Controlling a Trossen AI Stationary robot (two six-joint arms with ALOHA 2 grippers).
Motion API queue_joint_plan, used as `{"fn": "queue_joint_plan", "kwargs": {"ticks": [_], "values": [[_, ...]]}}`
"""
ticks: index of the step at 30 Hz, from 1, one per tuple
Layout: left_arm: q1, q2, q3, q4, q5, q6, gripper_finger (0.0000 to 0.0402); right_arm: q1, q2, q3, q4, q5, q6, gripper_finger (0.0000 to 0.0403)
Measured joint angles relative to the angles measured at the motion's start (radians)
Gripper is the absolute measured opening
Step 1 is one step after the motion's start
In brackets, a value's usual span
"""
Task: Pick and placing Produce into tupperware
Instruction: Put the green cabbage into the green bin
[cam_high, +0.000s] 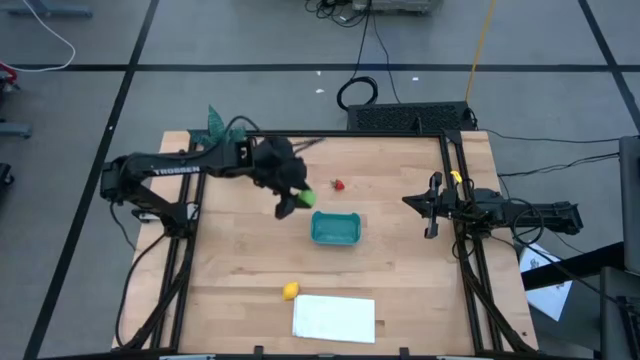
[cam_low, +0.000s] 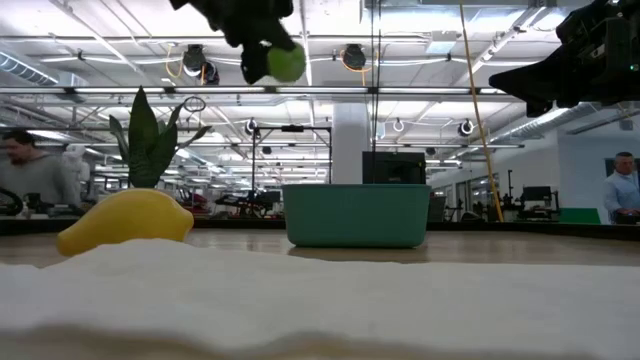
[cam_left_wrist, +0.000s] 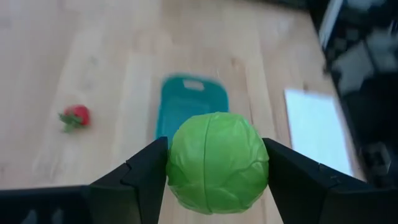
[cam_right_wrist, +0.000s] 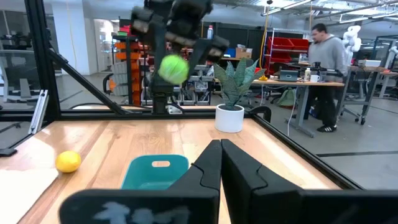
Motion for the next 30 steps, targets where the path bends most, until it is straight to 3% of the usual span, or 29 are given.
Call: {"fn": "queue_joint_plan", "kwargs": {"ticks": [8,14,20,30], "values": [[0.086,0.068,0.095,0.023,0.112,-0.061,0.023,0.0,0.0,0.0,0.004,0.0,0.0,0.0],[0.112,0.218,0.231,0.02,0.247,-0.057,0.023,0.0,0.003,0.001,0.005,0.0,0.0,0.0],[0.118,0.372,0.391,-0.093,0.357,0.02,0.023,0.0,0.009,0.001,0.005,0.0,0.0,0.0],[0.133,0.575,0.625,-0.275,0.444,0.188,0.023,0.0,0.01,0.001,0.008,0.0,0.0,0.0]]}}
